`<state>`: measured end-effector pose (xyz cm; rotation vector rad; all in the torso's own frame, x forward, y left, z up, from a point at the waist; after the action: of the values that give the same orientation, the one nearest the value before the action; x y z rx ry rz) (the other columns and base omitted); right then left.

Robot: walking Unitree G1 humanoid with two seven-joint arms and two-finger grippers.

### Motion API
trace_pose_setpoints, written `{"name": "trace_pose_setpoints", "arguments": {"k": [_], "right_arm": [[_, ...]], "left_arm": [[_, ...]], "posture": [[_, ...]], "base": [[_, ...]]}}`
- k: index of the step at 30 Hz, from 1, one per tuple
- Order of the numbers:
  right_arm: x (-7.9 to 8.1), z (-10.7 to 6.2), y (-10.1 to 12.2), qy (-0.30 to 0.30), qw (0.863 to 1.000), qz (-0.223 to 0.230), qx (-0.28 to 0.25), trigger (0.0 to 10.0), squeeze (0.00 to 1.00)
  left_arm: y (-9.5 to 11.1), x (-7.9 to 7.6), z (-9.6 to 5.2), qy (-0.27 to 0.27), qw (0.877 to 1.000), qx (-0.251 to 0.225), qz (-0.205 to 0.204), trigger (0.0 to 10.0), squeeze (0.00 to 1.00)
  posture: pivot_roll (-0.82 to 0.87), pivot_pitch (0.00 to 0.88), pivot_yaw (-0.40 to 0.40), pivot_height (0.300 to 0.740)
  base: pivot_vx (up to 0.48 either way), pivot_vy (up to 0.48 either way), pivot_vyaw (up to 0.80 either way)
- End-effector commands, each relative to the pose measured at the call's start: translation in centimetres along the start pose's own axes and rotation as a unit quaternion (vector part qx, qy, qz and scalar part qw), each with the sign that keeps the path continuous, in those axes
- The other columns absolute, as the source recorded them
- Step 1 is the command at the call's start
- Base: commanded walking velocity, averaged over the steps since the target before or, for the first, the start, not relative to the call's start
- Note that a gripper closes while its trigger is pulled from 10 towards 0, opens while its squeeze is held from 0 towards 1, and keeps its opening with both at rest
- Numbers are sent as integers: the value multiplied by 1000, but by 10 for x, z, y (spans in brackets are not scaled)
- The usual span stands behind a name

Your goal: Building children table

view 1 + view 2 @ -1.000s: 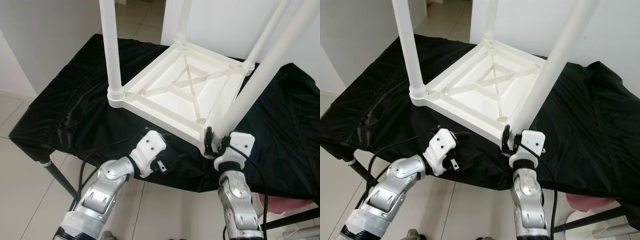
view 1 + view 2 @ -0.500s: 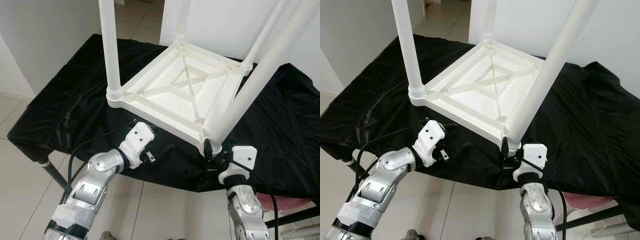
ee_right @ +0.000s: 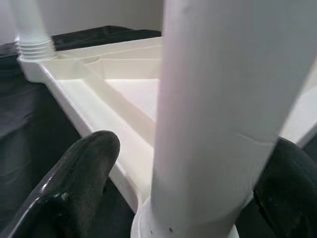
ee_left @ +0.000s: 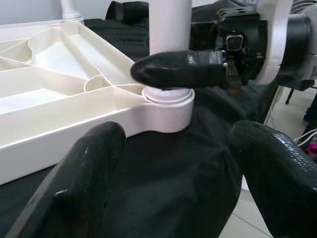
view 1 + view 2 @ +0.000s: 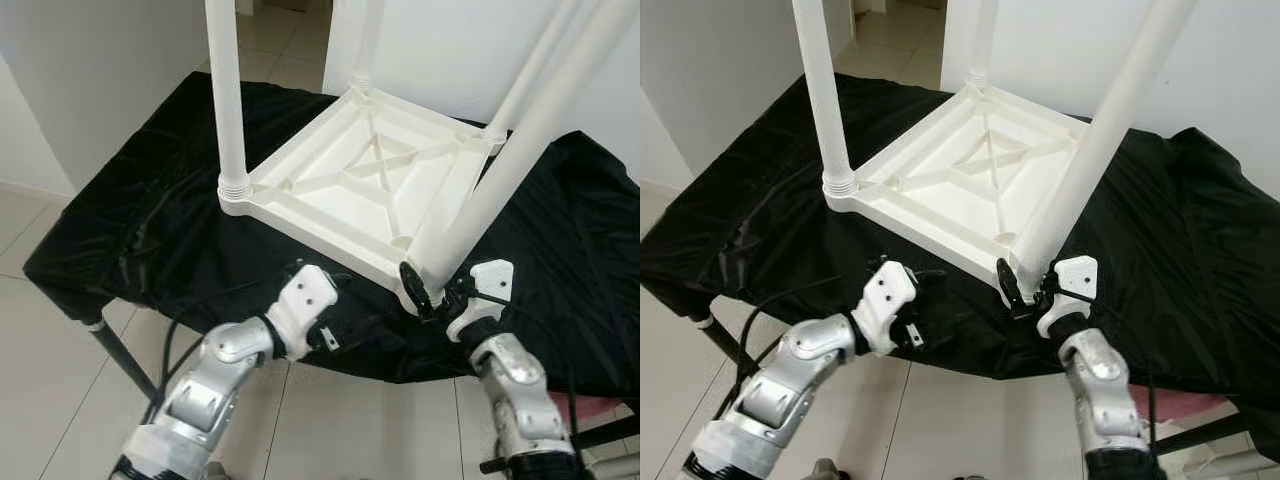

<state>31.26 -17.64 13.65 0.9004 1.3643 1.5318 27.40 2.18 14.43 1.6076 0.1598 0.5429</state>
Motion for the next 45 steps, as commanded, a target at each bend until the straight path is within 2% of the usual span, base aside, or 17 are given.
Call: {"name": "trace_pose_setpoints", "arguments": {"k": [1,4,5,6,7,8,20,21,22,28,30,37,38,40,41,43,45], "right_arm": [[0,0,-8,30,999,-6,20,10000,0],[-2,1,-10,43,999,-15,27,10000,0],[-6,4,-12,53,998,-22,35,4549,0],[-6,4,-12,53,998,-22,35,4549,0],[-9,5,-15,67,996,-27,46,1020,0],[-12,6,-18,74,995,-26,55,0,0],[-8,3,-31,102,992,-11,73,0,0],[-7,2,-32,99,992,-5,75,1843,0],[-5,3,-32,93,993,7,72,10000,0],[-3,4,-28,59,997,3,55,10000,0],[-6,3,-26,-3,999,0,44,10000,0],[-7,-4,-26,-100,994,17,31,10000,0],[-7,-9,-27,-154,987,25,28,10000,0],[-7,-9,-27,-154,987,25,28,10000,0],[-13,-17,-30,-233,972,12,35,10000,0],[-13,-17,-30,-233,972,12,35,10000,0],[-12,-25,-36,-327,943,30,49,10000,0]], "left_arm": [[1,-8,3,-16,1000,-2,-2,10000,0],[1,-9,4,-17,1000,-2,-1,10000,0],[2,-10,6,-18,1000,-3,-1,10000,0],[2,-10,6,-18,1000,-3,-1,10000,0],[4,-10,9,-18,1000,-5,-2,10000,0],[5,-10,11,-19,1000,-7,-1,10000,0],[7,-9,18,-13,1000,-12,1,10000,0],[8,-9,18,-11,1000,-13,0,10000,0],[7,-8,17,-8,1000,-13,0,10000,0],[7,-6,17,-4,1000,-13,0,10000,0],[7,-5,17,-2,1000,-13,-1,10000,0],[8,-6,19,-1,1000,-16,-4,10000,0],[8,-6,20,-1,1000,-17,-5,10000,0],[8,-6,20,-1,1000,-17,-5,10000,0],[7,-6,21,-2,1000,-18,-6,10000,0],[7,-6,21,-2,1000,-18,-6,10000,0],[8,-4,22,-4,1000,-19,-6,10000,0]], "posture": [[48,39,-90,740],[47,32,-87,740],[47,30,-89,740],[47,30,-89,740],[49,26,-91,740],[51,23,-92,740],[51,3,-108,740],[51,3,-108,740],[50,9,-108,740],[49,15,-109,740],[40,19,-113,740],[23,26,-116,740],[13,29,-114,740],[13,29,-114,740],[6,33,-110,740],[6,33,-110,740],[-2,39,-101,740]], "base": [[0,0,0],[0,0,0],[0,0,0],[0,0,0],[0,0,0],[0,0,0],[0,0,0],[0,0,0],[0,0,0],[0,0,0],[0,0,0],[0,0,0],[0,0,0],[0,0,0],[0,0,0],[0,0,0],[0,0,0]]}}
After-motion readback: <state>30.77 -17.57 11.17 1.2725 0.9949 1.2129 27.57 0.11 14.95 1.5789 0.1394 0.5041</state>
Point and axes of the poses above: a point about 5 cm out from each wrist's last joint towards the gripper, its own z axis pointing out of the wrist towards the gripper, its own y axis along the axis of the wrist's last joint, x = y × z, the point moved 3 cm from there along z, pointing out of the wrist towards the gripper, and after that the axes turned 3 degrees about z, right-handed, at the moved point
